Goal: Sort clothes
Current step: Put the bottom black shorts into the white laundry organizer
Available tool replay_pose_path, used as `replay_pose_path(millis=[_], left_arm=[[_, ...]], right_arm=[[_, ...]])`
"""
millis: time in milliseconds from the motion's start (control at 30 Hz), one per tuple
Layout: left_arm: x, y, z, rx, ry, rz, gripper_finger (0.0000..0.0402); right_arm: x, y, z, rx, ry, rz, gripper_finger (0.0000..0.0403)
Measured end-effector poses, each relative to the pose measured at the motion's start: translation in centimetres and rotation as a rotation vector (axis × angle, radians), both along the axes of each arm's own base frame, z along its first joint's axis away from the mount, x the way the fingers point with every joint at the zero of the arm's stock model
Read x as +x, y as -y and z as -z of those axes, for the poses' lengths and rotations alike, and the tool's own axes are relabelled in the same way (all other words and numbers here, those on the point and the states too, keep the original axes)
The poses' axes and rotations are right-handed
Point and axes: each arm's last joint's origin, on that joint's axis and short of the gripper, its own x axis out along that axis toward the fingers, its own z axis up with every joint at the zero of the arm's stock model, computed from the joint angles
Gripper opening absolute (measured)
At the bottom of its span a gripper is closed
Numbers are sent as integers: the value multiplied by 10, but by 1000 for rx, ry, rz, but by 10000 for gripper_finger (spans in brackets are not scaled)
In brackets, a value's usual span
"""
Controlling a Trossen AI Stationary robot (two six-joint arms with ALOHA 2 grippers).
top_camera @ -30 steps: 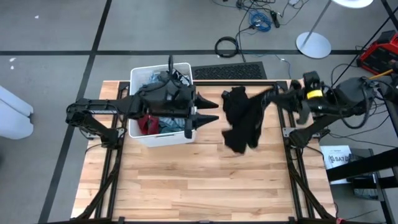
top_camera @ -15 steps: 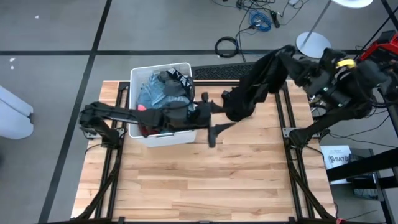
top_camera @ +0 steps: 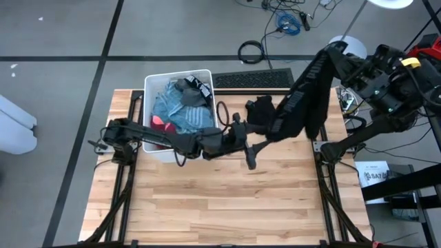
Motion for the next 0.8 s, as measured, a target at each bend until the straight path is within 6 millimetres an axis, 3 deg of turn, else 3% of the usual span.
replay_pose_path(millis=[300, 600, 800], left_arm=[[-1, -3, 0, -69, 15, -74, 237], [1, -14, 5, -156, -6, -99, 237], [1, -20, 10, -206, -33, -217, 237]], right_arm=[[-4, 2, -1, -20, -6, 20, 0], [7, -2, -2, -34, 1, 37, 0], [13, -4, -1, -47, -10, 38, 0]])
